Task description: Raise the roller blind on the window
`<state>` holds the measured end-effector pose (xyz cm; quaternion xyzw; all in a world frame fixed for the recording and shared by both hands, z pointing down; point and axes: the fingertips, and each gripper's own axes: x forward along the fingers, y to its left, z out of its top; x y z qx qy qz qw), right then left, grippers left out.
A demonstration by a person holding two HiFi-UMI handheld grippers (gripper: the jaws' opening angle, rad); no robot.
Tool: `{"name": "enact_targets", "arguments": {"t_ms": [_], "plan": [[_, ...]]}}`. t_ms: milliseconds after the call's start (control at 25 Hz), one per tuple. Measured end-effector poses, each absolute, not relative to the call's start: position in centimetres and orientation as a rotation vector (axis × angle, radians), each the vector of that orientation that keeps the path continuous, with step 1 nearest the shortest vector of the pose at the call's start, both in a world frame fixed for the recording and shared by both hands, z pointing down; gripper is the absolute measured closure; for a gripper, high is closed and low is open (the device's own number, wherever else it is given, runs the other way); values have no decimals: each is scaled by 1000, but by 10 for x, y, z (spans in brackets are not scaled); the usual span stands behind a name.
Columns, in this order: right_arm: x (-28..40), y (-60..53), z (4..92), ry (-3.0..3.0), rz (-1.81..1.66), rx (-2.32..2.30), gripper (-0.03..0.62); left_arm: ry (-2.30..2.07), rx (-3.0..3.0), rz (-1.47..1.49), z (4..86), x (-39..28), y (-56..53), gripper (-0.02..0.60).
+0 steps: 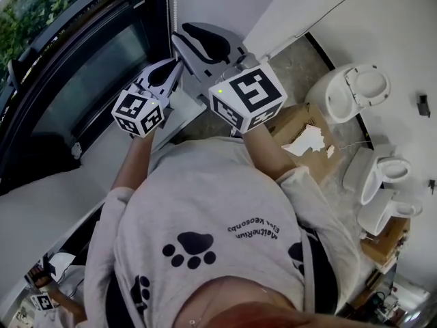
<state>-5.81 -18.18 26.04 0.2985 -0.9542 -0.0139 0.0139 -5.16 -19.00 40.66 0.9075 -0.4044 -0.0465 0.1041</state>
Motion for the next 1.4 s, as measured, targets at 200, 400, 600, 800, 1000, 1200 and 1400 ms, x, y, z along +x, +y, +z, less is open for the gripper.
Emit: {"name": "enact_targets", "arguments": {"t_ms": [200,400,600,800,1000,1200,1400], "plan": [[-75,-191,222,-3017,-104,916,562,-1186,2686,-139,405,-50,-185,571],[-80,-192,218,-3040,-114,931,584,-1198,2690,-157,405,-57,-185,570],[-81,-194,238,-3014,-109,956,585,-1208,2679,-88,425,-59,-184,570],[-80,-196,274,-2956,-58,962,585,-1213,2673,-6,460,-57,-178,571],[-81,-198,310,-2902,-45,979,585,-1198,2634,52,495,-61,-175,571],[-81,-204,344,-2853,13,977,585,-1190,2573,123,527,-61,-171,569],[-84,-206,370,-2822,41,968,585,-1142,2536,195,551,-59,-165,569]]}}
